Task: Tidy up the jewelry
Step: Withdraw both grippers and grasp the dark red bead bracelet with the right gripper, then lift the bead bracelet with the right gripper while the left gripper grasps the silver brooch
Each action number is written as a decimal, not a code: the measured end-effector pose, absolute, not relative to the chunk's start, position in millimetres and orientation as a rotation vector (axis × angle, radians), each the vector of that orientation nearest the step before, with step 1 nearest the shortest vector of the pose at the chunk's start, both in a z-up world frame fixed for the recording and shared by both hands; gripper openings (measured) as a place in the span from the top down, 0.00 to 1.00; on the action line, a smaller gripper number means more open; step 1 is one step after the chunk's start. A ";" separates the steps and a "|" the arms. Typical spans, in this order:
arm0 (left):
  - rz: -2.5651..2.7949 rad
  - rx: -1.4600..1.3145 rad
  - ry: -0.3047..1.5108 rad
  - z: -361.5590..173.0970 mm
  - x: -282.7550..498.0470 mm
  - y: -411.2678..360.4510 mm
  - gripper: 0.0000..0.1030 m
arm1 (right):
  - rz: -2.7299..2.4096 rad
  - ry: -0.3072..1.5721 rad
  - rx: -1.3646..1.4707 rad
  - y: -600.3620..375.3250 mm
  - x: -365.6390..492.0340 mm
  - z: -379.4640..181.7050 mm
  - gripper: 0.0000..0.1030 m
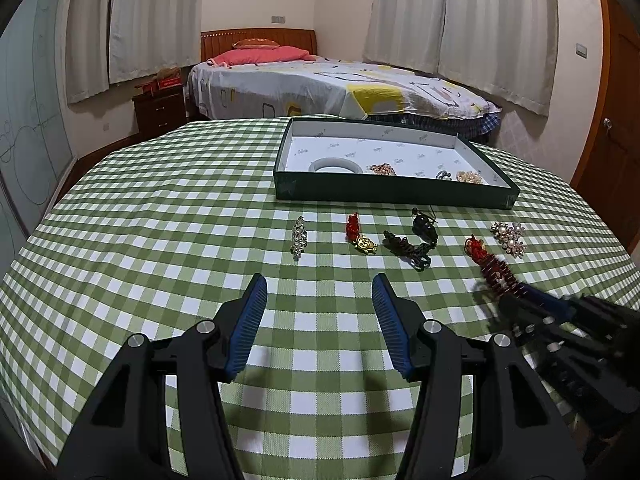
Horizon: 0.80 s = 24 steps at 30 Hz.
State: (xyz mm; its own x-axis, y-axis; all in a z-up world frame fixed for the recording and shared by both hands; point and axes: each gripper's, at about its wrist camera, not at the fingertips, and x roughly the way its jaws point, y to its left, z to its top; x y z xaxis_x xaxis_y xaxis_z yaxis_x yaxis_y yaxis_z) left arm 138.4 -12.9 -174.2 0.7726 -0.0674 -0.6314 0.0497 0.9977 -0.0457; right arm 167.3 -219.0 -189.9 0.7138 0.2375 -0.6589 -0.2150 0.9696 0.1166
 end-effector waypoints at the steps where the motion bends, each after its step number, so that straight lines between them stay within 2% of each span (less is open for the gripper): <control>1: -0.062 -0.027 0.687 -174.4 139.1 -12.8 0.48 | 0.249 0.725 0.035 -220.7 167.2 -186.6 0.80; 8: -0.059 -0.020 0.693 -174.9 147.4 -14.2 0.48 | 0.226 0.663 0.044 -234.6 170.0 -166.5 0.80; 24: -0.029 -0.019 0.725 -181.8 181.4 -7.0 0.48 | 0.114 0.703 0.095 -287.3 207.3 -178.2 0.80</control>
State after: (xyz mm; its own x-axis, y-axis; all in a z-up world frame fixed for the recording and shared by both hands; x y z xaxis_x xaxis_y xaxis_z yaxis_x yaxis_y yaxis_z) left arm 181.4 -7.0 -181.8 0.7482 -0.0333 -0.6626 0.0200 0.9994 -0.0276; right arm 207.3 -287.3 -178.2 0.7571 0.1368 -0.6388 -0.0726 0.9894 0.1259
